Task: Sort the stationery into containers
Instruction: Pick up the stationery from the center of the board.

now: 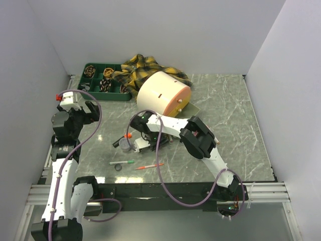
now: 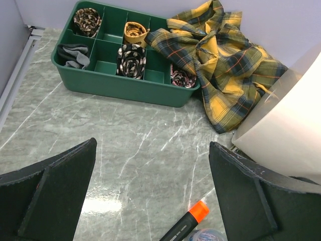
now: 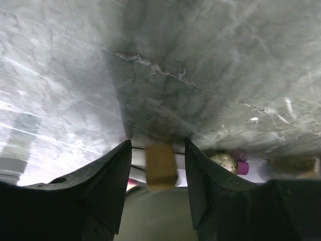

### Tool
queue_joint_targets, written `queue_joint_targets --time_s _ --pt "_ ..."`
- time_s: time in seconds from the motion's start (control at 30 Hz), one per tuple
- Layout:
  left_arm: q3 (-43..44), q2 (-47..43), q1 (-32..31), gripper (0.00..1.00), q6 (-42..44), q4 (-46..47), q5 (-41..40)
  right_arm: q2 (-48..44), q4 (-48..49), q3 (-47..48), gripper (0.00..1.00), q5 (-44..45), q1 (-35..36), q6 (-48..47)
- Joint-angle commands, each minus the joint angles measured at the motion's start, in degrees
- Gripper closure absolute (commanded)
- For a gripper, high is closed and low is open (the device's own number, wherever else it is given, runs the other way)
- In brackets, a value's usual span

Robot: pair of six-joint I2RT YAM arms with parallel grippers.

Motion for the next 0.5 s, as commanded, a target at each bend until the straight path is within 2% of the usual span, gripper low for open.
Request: queue_joint_targets --time_s 0.0,0.1,0.13,0.23,0.37,0.47 --pt "0.67 -0.76 0.53 0.01 -0.28 1.22 0.82 0.92 3.69 -2.68 0.47 2.94 -0.73 -2.03" --pt "0.59 -0.93 0.62 0.01 -0.37 1.05 0.90 0.75 3.87 -3.29 0.55 2.94 -0.64 -1.77" --pt "0.50 -0.93 0.62 0.01 -0.37 1.13 1.08 0.48 4.13 -3.47 0.62 2.94 -0.56 -1.51" --pt "0.41 -1.02 0.71 0.00 -0.54 1.40 1.43 -0.48 4.31 -4.34 0.75 3.03 -0.29 -1.16" --pt "0.24 -1.11 0.71 0.01 -0.72 2.10 2.04 -3.20 2.65 -4.70 0.86 1.63 1.72 0.07" --pt "0.59 -1.20 0.80 0.01 -0.72 2.54 2.31 -5.92 -0.25 -3.03 0.89 -0.39 3.04 1.39"
